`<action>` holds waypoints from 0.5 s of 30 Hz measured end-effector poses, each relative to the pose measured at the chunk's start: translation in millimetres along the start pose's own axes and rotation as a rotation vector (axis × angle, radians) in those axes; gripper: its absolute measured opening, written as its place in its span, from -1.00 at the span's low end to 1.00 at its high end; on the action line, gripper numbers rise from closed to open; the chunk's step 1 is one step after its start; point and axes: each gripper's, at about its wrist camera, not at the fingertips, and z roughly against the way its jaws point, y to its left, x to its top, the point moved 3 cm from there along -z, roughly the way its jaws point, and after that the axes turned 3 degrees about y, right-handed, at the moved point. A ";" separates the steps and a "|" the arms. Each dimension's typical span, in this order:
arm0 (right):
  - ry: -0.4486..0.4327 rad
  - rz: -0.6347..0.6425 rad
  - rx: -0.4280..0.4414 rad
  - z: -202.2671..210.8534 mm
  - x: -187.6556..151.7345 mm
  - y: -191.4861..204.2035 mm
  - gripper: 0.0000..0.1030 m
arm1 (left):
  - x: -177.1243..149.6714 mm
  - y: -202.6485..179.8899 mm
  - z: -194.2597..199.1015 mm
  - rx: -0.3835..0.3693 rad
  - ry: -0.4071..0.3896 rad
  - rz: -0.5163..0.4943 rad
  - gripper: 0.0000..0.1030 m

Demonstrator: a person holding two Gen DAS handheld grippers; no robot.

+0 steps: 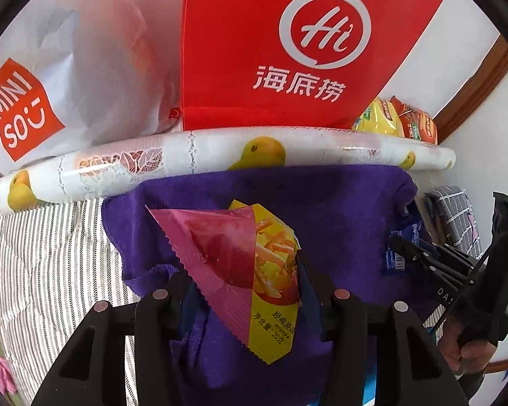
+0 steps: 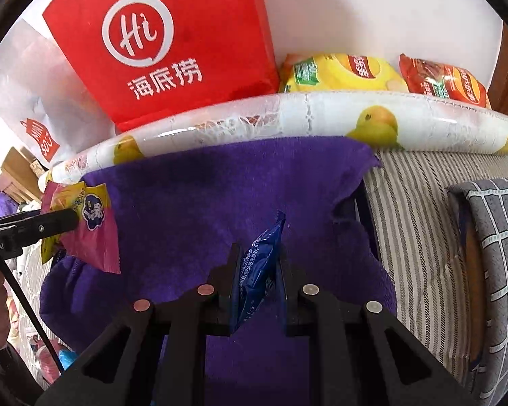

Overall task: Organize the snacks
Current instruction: 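Release the blue packet onto the purple towel while the left tool carries the chip bag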

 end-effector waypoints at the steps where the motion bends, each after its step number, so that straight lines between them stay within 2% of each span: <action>1: 0.005 -0.001 -0.002 -1.2 -0.9 -0.9 -0.65 | 0.5 -1.5 -2.9 0.000 0.003 0.001 -0.05; 13: 0.023 -0.004 -0.002 -8.1 -0.1 -1.2 -0.56 | 0.0 -3.3 -19.5 0.006 0.038 0.010 -0.05; 15: 0.019 0.004 -0.012 -6.9 0.0 0.7 -0.36 | -0.5 -3.1 -22.2 0.004 0.048 0.013 -0.05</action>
